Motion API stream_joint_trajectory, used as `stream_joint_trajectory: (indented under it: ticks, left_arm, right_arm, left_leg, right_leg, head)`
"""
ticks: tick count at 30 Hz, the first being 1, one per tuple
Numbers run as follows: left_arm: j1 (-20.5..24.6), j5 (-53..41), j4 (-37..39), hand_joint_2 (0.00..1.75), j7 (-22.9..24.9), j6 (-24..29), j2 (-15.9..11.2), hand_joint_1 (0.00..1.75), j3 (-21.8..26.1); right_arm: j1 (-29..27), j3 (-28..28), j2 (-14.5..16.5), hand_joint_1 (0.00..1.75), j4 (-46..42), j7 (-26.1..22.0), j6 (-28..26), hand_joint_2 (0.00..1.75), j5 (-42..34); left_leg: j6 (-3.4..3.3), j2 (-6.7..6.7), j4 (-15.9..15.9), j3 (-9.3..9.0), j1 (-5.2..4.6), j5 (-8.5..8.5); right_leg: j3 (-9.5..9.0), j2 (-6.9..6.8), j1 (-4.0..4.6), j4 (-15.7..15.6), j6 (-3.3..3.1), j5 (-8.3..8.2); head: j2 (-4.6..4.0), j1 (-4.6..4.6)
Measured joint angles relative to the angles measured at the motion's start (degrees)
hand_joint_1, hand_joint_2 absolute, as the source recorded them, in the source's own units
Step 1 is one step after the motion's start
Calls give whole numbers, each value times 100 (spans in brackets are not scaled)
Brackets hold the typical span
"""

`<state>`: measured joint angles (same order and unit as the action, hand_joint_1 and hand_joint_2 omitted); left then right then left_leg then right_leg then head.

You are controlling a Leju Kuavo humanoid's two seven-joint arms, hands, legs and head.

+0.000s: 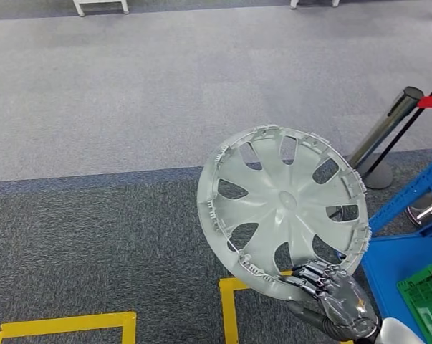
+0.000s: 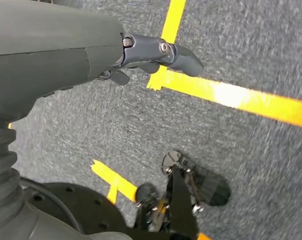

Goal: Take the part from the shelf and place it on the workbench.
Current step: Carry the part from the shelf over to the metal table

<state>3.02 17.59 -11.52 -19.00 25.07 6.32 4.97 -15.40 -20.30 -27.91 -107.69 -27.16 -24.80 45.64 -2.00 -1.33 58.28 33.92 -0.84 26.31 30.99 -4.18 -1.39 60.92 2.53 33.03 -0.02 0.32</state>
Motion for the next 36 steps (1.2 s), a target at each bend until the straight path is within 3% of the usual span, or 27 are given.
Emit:
stream_joint_trajectory:
  ticks: [1,3,4,5,7,9,11,13,15,17,18,20,21,22,24,26,27,29,31,33,35,36]
  left_arm:
    - [6,2,0,175,-5,-15,1,0,1]
    - [21,-1,0,175,-10,-25,10,0,1]
    - [22,-2,0,175,-10,-25,16,0,1]
    - [22,-3,0,175,-10,-21,19,0,2]
    - [20,-4,0,175,-10,-11,21,0,3]
    - [23,-8,0,175,-11,-6,22,0,3]
    - [22,-12,0,175,-15,-4,22,0,3]
    - [2,-19,0,175,-30,-3,16,0,3]
    - [-11,-37,0,175,-57,-3,11,0,3]
    - [1,-52,0,175,-76,-4,11,0,3]
    - [7,-54,0,175,-80,-5,13,0,3]
    - [1,-56,0,175,-85,-9,20,0,3]
    - [-5,-58,0,175,-88,-14,24,0,3]
    - [-10,-60,0,175,-92,-19,25,0,3]
    - [-4,-64,0,175,-99,-28,24,0,3]
    - [15,-71,0,175,-108,-31,25,0,3]
    - [19,-75,0,175,-111,-31,25,0,3]
    - [12,-80,0,175,-113,-29,25,0,3]
    - [19,-87,0,175,-114,-26,22,0,3]
    - [35,-97,0,175,-115,-29,26,0,3]
    - [37,-106,0,175,-114,-38,39,0,3]
    - [35,-110,0,175,-114,-42,43,0,3]
  right_arm:
    - [-2,-1,0,175,3,-1,-1,175,3]
    - [-12,-5,0,175,8,-2,-7,175,10]
    - [-19,-8,0,175,10,-2,-10,175,15]
    - [-27,-11,0,175,11,-2,-13,175,17]
    - [-42,-11,0,175,12,2,-14,175,21]
    - [-42,-9,0,175,14,8,-22,175,22]
    - [-44,-9,0,175,16,11,-38,175,27]
    - [-45,-10,0,175,16,14,-46,175,30]
    - [-49,-6,0,175,15,25,-48,175,26]
    - [-63,-1,0,175,14,33,-52,175,25]
    - [-68,0,0,175,14,34,-54,175,25]
    - [-69,-3,0,175,14,34,-54,175,29]
    - [-69,-4,0,175,14,36,-53,175,28]
    - [-67,-5,0,175,14,38,-52,175,29]
    - [-60,-1,0,175,14,43,-46,175,28]
    - [-32,-1,0,175,14,46,-22,175,28]
    - [-1,-2,0,175,15,49,2,175,28]
    - [77,-3,0,175,17,55,49,175,29]
    - [128,0,1,175,24,61,72,175,24]
    - [145,2,1,175,37,63,75,175,25]
    - [145,-2,2,175,51,61,78,175,36]
    - [145,-4,2,175,55,59,82,175,40]
  left_leg:
    - [-28,63,-13,-13,10,-6]
    - [-59,207,-12,-16,9,-2]
    - [-63,287,-10,-21,8,1]
    - [-62,371,-6,-28,8,5]
    - [-38,547,16,-47,17,23]
    - [14,702,71,-30,20,56]
    - [77,830,110,20,33,57]
    - [135,931,113,53,62,45]
    - [190,754,294,133,56,161]
    - [237,400,901,412,51,472]
    - [255,292,1289,601,62,635]
    - [269,219,1725,817,82,729]
    - [264,204,1632,775,87,617]
    - [250,169,1339,631,85,428]
    - [194,-85,554,246,33,103]
    - [129,-297,157,70,-38,30]
    - [103,-293,128,74,-68,46]
    - [42,-155,71,55,-62,22]
    - [-29,-12,-2,-3,-26,-14]
    - [-75,132,-17,-22,-7,-24]
    - [-89,292,-10,-25,-7,-19]
    - [-89,377,-3,-30,-5,-15]
  right_leg:
    - [155,194,-11,304,1,155]
    - [576,378,-12,1064,12,445]
    - [738,401,-9,1303,20,477]
    - [809,409,-9,1343,26,397]
    - [640,469,-29,800,32,-47]
    - [347,715,-69,114,34,-353]
    - [219,856,-73,-124,14,-373]
    - [181,742,-54,-152,-41,-388]
    - [137,597,-50,-189,-115,-394]
    - [100,430,-28,-211,-176,-375]
    - [91,342,-12,-211,-196,-364]
    - [72,181,8,-211,-214,-342]
    - [59,104,13,-211,-214,-331]
    - [40,30,16,-211,-209,-318]
    - [-2,-108,31,-207,-177,-283]
    - [-22,-224,50,-210,-124,-254]
    - [-31,-282,58,-218,-94,-247]
    - [-70,-342,44,-231,-31,-211]
    - [26,-78,22,35,11,-27]
    - [381,285,11,721,21,287]
    - [731,398,14,1287,37,421]
    - [787,410,12,1297,44,327]
  head:
    - [0,17]
    - [0,38]
    - [0,38]
    - [0,37]
    - [0,38]
    - [0,35]
    - [0,31]
    - [0,31]
    - [0,6]
    - [0,-25]
    - [0,-32]
    - [0,-32]
    - [0,-33]
    - [0,-33]
    - [0,-33]
    - [0,-31]
    - [0,-32]
    - [0,-30]
    - [0,2]
    - [0,40]
    - [0,49]
    - [0,48]
